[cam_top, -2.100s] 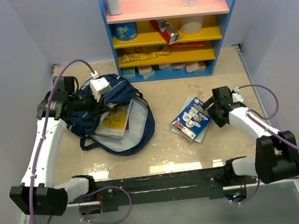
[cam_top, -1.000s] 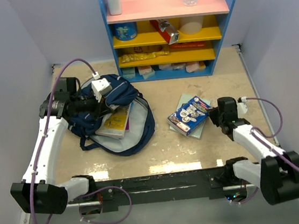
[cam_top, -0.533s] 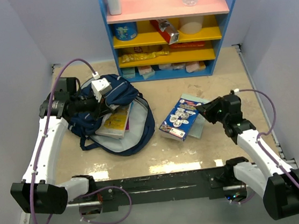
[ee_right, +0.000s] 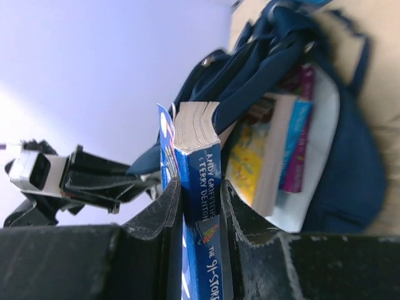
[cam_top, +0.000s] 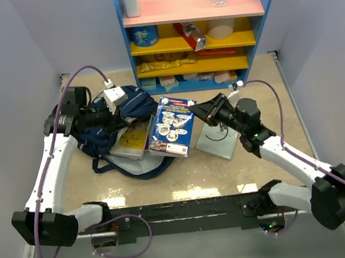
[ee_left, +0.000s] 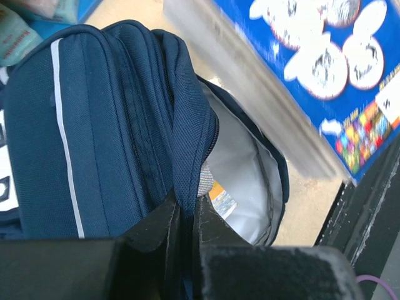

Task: Pack the student bag
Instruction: Place the book in the student bag.

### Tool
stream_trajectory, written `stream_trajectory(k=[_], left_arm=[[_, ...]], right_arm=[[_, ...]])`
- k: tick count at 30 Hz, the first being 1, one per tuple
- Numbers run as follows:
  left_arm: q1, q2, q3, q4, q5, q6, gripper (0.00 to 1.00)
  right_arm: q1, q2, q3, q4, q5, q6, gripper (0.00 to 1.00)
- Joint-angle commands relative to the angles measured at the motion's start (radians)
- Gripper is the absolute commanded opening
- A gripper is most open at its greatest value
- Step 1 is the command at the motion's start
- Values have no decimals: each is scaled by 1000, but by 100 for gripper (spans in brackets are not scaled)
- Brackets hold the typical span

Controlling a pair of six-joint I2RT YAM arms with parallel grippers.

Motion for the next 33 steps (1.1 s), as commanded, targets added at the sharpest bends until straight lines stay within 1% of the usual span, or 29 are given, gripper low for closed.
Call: stream_trajectory(k=[1, 2, 3, 6, 13, 17, 23, 27, 29, 32, 33], left_arm=[[-5, -29, 97, 116, 65, -32, 0], [-4, -29, 106, 119, 62, -33, 0], [-4, -27, 109, 119, 62, -38, 0], [-4, -29, 123, 120, 54, -49, 0], [-4, -50, 134, 145, 41, -81, 0], [-4, -50, 129, 147, 44, -84, 0], [-4, -56, 127, 140, 36, -76, 0], [-4, -59, 123, 134, 36, -63, 0], [-4, -56, 121, 133, 38, -63, 0], [-4, -53, 126, 122, 42, -58, 0], [-4, -53, 127, 117, 44, -55, 0]], right_arm=[[91, 86, -21, 413, -10, 144, 0], [106, 112, -21, 504, -6, 168, 0], [132, 172, -17, 545, -4, 179, 0], [174, 270, 3, 639, 7, 210, 0], [255, 445, 45, 697, 34, 210, 0], [300, 530, 19, 731, 66, 196, 0], [326, 686, -52, 812, 68, 185, 0], [330, 697, -113, 823, 91, 173, 0], [329, 692, -100, 791, 100, 159, 0], [327, 682, -14, 687, 122, 116, 0], [324, 691, 46, 661, 125, 107, 0]])
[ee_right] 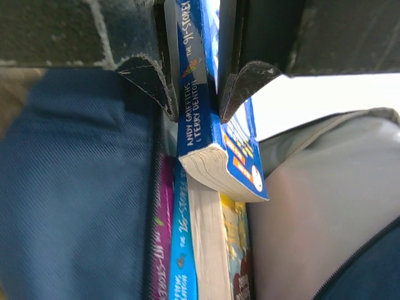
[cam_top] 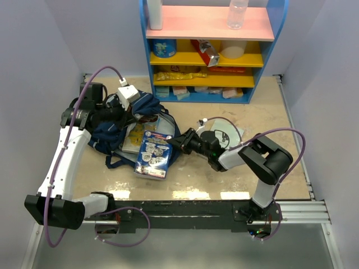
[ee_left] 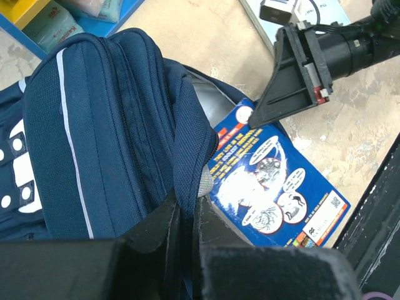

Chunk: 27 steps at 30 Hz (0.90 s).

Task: Pack the student bag
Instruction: Place the book in the student bag.

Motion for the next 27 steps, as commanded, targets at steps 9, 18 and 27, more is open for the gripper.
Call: stream_trajectory(k=[9, 18, 27], left_arm=[[-11, -52, 83, 59, 147, 34, 0], [-11, -54, 80, 43, 165, 48, 0], [-11, -41, 103, 14, 165, 63, 0]], right_arm=[[-38, 44, 473, -275, 110, -124, 0], [2, 148, 571, -389, 247, -98, 0], [68, 161, 665, -447, 310, -164, 9]])
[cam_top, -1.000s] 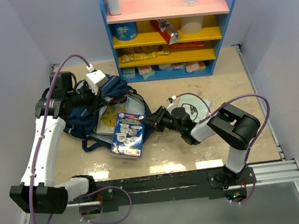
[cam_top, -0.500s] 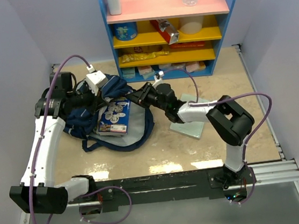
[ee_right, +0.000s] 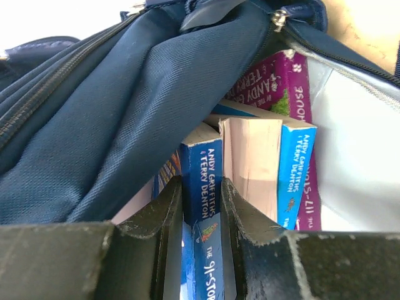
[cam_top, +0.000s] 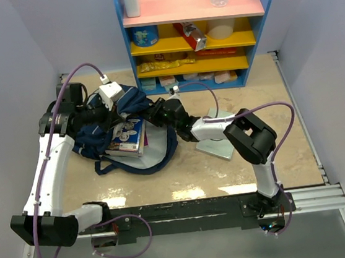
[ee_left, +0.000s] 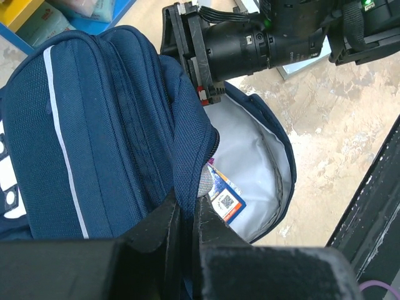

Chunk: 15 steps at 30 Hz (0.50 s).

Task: Pack the student bag
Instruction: Place the book in the student bag.

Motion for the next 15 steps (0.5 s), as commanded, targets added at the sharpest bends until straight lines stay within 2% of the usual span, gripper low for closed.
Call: stream_trajectory(k=[1, 4, 8, 12, 13, 15], left_arm=[[-12, -41, 74, 68, 150, 26, 0], [-12, -43, 63, 69, 151, 27, 0], [-11, -46, 44, 80, 153, 29, 0], [-11, -46, 30, 89, 156, 23, 0], [-11, -46, 28, 89, 161, 26, 0], [-11, -49, 17, 95, 161, 29, 0]], right_arm=[[18, -79, 28, -30, 63, -60, 30], [10, -192, -78, -113, 106, -80, 52], [-13, -355, -155, -250, 137, -129, 72], [-37, -526, -187, -466, 188, -183, 75], [-51, -563, -180, -615, 214, -192, 76], [-83, -660, -179, -768, 282, -195, 79]])
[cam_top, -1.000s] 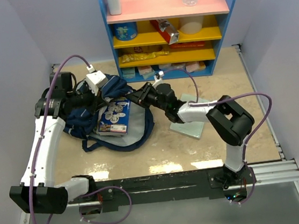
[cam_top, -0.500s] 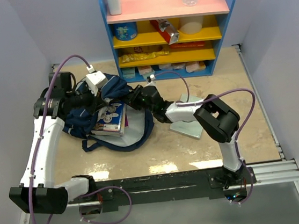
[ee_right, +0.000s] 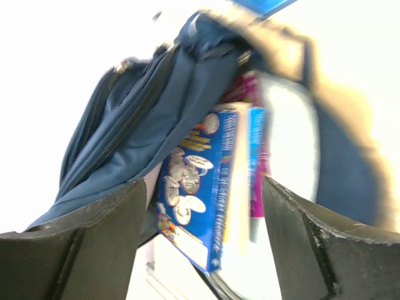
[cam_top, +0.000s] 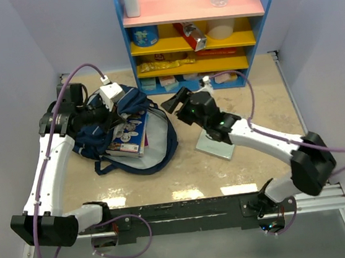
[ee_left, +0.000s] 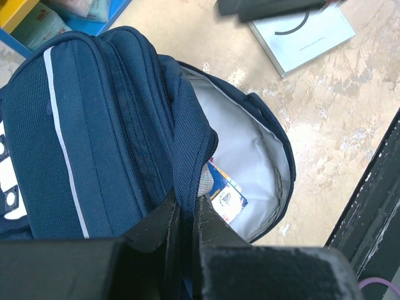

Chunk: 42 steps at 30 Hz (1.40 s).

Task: Pack the student bag
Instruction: Place the book in the student bag, then pick up the book from the center of the board.

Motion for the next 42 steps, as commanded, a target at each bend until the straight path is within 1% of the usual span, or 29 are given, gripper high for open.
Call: stream_trajectory(k=[1, 3, 4, 6, 7, 8, 11, 13, 15, 16, 19, 21, 24, 25, 26, 28, 29, 34, 36, 38, 39, 41, 42], left_arm=[[-11, -49, 16, 109, 154, 11, 0], [-12, -47, 8, 117, 160, 10, 0], [-11, -43, 7, 118, 167, 5, 0], [-11, -39, 8, 118, 169, 4, 0], [-11, -38, 8, 118, 171, 1, 0], [-11, -38, 10, 117, 171, 1, 0], [-11, -35, 20, 103, 165, 4, 0], [-11, -29, 34, 94, 161, 5, 0], [-11, -20, 46, 77, 161, 7, 0], [-11, -16, 53, 72, 163, 8, 0], [-12, -4, 69, 52, 161, 14, 5], [-12, 10, 99, 32, 157, 14, 11], [-15, 42, 189, -10, 154, 10, 15], [-21, 54, 218, -21, 158, -7, 18], [-28, 68, 281, -44, 166, -13, 27], [-60, 111, 336, -64, 165, -25, 35], [-69, 122, 368, -67, 165, -25, 37], [-112, 168, 412, -66, 158, -27, 38], [-127, 177, 424, -63, 168, -29, 40], [-166, 189, 425, -25, 184, -54, 44], [-190, 212, 425, -5, 183, -68, 44], [-297, 275, 427, 49, 155, -98, 44], [-342, 299, 424, 67, 101, -99, 44]], right_arm=[[-109, -170, -22, -476, 158, -58, 80], [-187, -244, -60, -546, 141, -73, 81], [-265, -269, -103, -581, 141, -82, 81], [-349, -315, -143, -589, 127, -124, 81], [-431, -319, -174, -583, 100, -139, 81], [-470, -321, -183, -580, 83, -154, 81], [-594, -261, -200, -566, 15, -214, 81], [-671, -173, -200, -557, -28, -251, 81], [-721, -90, -195, -551, -98, -283, 81], [-729, -70, -189, -542, -120, -291, 81], [-731, -37, -203, -496, -154, -308, 80], [-731, -28, -209, -480, -154, -309, 80], [-732, 3, -208, -448, -173, -313, 80], [-732, 15, -209, -440, -181, -314, 80], [-732, 30, -211, -433, -189, -314, 79], [-732, 46, -226, -405, -200, -309, 78], [-734, 53, -234, -394, -200, -306, 78], [-732, 69, -278, -342, -252, -297, 77], [-732, 76, -290, -325, -264, -293, 77], [-732, 79, -298, -312, -290, -288, 77], [-732, 79, -304, -305, -296, -288, 76], [-732, 73, -309, -307, -298, -286, 76], [-732, 60, -318, -310, -296, -285, 76]])
